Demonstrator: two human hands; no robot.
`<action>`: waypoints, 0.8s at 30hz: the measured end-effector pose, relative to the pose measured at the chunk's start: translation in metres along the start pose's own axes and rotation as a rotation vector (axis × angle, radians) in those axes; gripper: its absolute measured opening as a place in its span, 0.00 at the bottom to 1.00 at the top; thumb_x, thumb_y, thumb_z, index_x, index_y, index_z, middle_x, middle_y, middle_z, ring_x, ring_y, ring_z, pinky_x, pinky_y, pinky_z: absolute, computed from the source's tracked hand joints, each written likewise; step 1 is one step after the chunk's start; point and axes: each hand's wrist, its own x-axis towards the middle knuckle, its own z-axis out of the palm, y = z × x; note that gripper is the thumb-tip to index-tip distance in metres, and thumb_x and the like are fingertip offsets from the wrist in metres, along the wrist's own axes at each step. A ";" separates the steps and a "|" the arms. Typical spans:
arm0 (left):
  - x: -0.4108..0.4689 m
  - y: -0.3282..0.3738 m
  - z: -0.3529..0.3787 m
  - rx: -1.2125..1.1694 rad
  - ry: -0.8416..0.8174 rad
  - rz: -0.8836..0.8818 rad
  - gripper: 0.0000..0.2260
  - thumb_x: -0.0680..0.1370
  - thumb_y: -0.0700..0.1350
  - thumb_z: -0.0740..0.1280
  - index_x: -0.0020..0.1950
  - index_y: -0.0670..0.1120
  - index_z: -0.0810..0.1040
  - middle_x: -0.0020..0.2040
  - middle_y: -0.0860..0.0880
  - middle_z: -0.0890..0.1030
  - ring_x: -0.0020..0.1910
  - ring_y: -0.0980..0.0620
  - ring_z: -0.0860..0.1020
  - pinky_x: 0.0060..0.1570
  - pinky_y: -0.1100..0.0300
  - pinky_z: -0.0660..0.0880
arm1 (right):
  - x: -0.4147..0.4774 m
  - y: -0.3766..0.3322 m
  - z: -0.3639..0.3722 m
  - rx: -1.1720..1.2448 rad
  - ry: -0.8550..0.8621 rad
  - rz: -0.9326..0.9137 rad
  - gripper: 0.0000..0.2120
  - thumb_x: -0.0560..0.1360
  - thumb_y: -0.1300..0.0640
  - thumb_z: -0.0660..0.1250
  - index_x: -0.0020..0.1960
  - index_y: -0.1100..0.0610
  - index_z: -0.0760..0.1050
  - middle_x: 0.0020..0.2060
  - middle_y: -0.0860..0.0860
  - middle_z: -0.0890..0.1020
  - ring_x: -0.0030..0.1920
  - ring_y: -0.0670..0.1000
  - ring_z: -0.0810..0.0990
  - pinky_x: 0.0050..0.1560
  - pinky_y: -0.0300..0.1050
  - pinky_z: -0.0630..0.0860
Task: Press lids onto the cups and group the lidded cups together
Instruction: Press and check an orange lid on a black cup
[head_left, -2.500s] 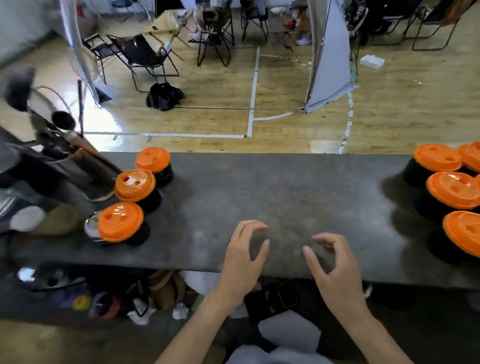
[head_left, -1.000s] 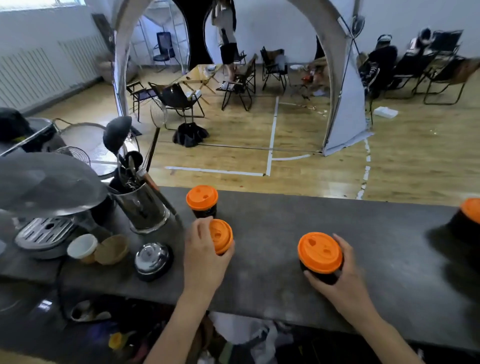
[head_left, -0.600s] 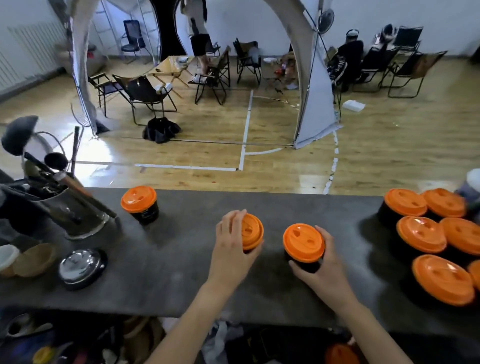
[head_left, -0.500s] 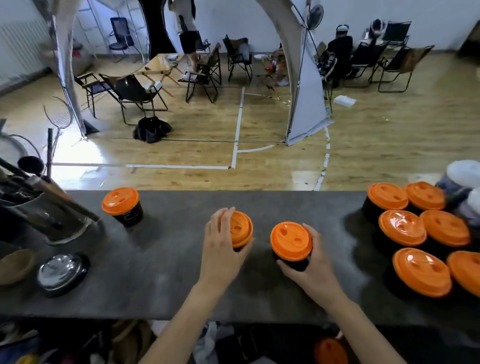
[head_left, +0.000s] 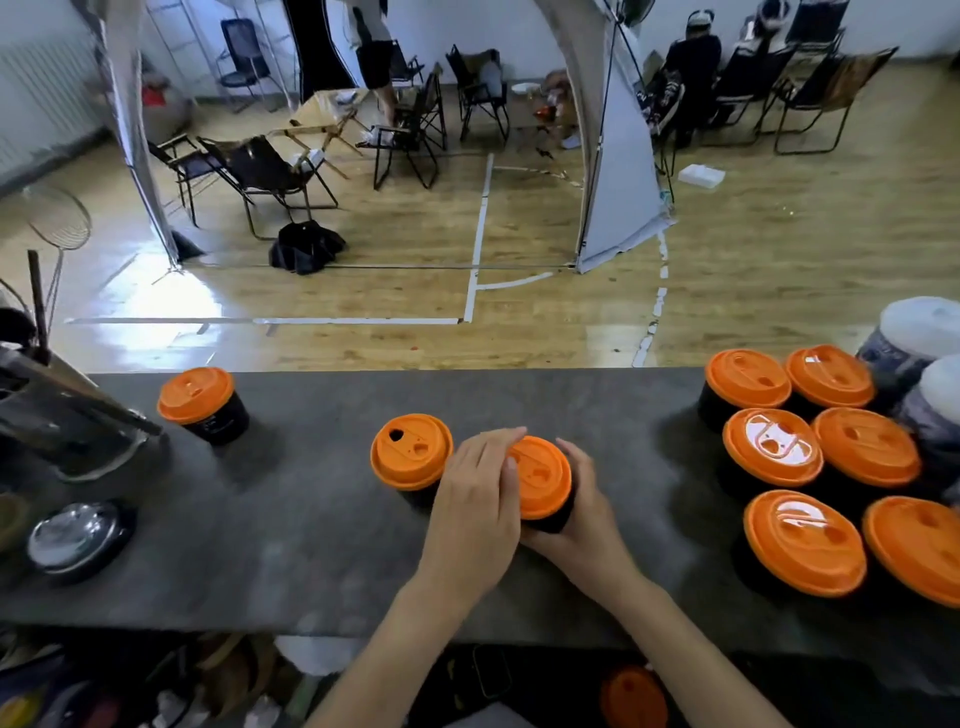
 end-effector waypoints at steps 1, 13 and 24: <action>0.000 -0.003 0.007 -0.074 -0.020 -0.052 0.14 0.86 0.44 0.56 0.68 0.48 0.76 0.63 0.54 0.78 0.64 0.60 0.74 0.68 0.65 0.68 | -0.002 0.003 -0.003 0.007 0.014 -0.011 0.49 0.60 0.42 0.82 0.73 0.49 0.62 0.63 0.36 0.75 0.62 0.36 0.76 0.60 0.33 0.74; -0.016 -0.002 0.068 -0.691 0.041 -0.418 0.18 0.85 0.53 0.54 0.61 0.48 0.81 0.57 0.54 0.85 0.61 0.55 0.81 0.60 0.65 0.74 | -0.010 0.020 -0.028 0.007 0.066 -0.118 0.41 0.61 0.46 0.85 0.67 0.47 0.68 0.60 0.39 0.75 0.62 0.43 0.77 0.59 0.35 0.74; 0.007 -0.011 0.071 -0.702 -0.101 -0.377 0.21 0.85 0.49 0.51 0.67 0.44 0.79 0.64 0.48 0.83 0.65 0.53 0.79 0.64 0.64 0.72 | -0.008 0.027 -0.029 0.024 0.099 -0.085 0.43 0.58 0.46 0.86 0.65 0.47 0.66 0.59 0.42 0.75 0.61 0.42 0.77 0.57 0.33 0.73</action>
